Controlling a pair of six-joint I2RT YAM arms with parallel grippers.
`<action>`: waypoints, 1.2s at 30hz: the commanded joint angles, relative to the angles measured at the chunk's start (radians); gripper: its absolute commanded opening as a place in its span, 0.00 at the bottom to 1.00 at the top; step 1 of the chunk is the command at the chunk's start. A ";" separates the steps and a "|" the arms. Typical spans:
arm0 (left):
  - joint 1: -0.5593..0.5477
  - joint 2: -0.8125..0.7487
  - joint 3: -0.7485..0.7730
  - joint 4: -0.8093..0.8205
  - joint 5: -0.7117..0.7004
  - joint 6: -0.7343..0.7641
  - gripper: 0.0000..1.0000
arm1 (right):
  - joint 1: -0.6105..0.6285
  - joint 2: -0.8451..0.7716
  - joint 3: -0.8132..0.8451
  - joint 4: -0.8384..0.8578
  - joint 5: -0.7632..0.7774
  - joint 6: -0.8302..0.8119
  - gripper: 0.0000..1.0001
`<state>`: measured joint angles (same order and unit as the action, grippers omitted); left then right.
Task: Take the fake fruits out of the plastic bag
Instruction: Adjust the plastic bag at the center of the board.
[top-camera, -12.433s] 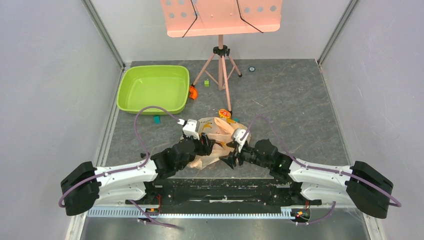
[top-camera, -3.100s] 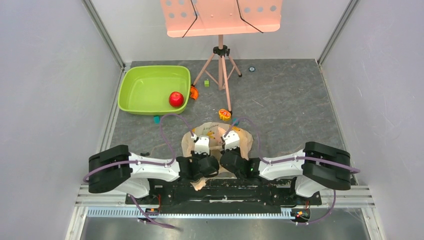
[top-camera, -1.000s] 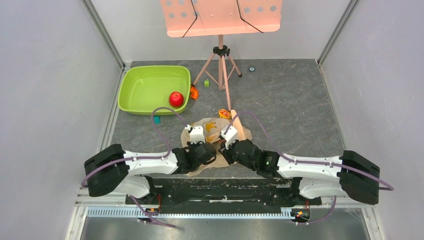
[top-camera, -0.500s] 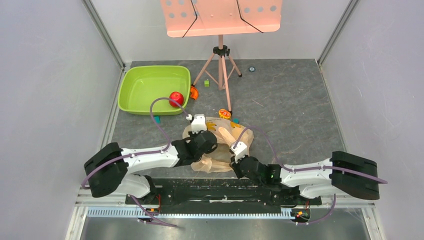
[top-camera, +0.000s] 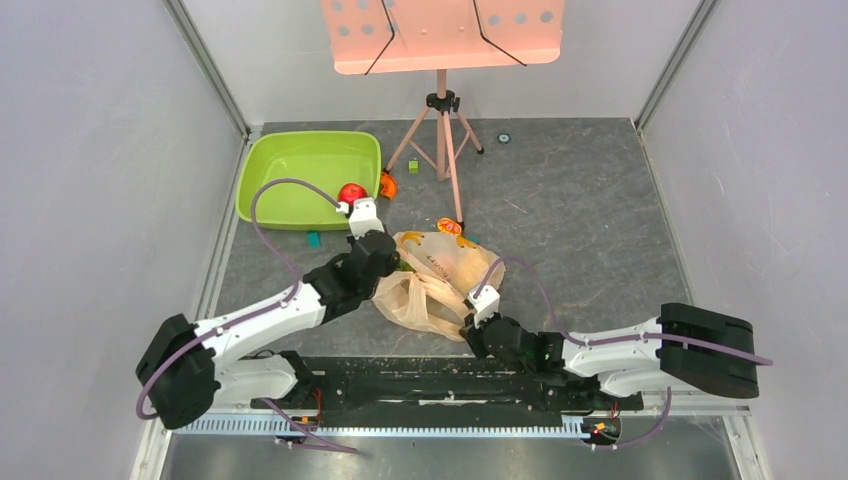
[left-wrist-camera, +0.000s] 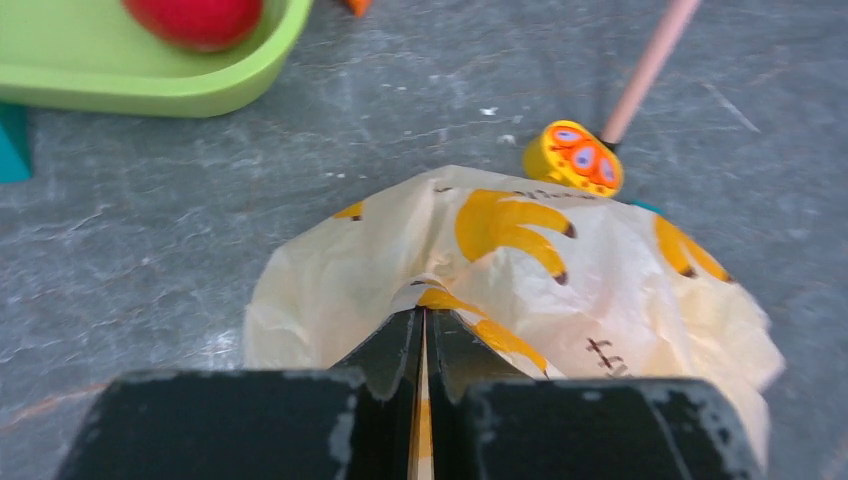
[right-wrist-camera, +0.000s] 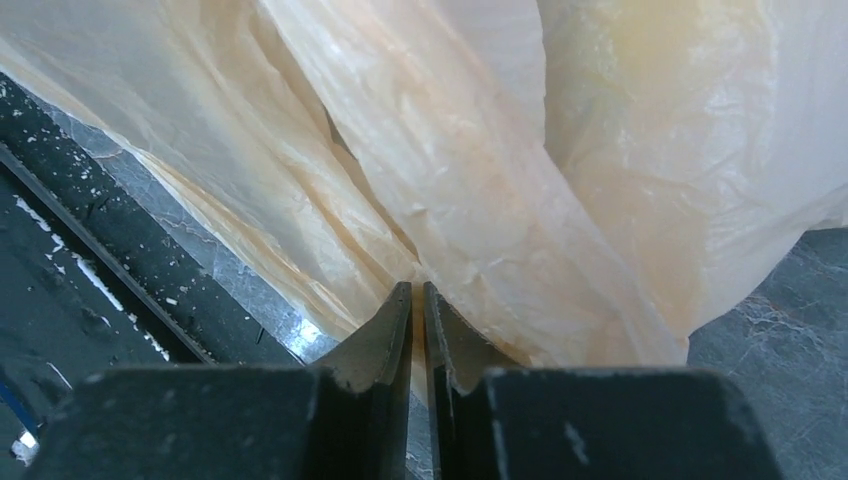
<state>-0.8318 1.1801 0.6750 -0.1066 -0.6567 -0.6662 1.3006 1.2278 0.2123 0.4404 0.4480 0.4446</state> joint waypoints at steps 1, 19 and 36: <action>0.003 -0.087 -0.031 0.116 0.145 0.096 0.07 | 0.009 -0.035 0.060 -0.010 0.034 -0.022 0.14; -0.136 -0.336 -0.131 0.153 0.431 0.041 0.15 | -0.046 0.075 0.383 -0.122 0.097 -0.097 0.32; -0.260 -0.307 -0.256 0.194 0.377 -0.030 0.02 | -0.092 0.210 0.427 -0.284 0.105 0.047 0.33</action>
<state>-1.0752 0.8459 0.4137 0.0254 -0.2596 -0.6708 1.2327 1.4124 0.5774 0.2512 0.4507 0.4385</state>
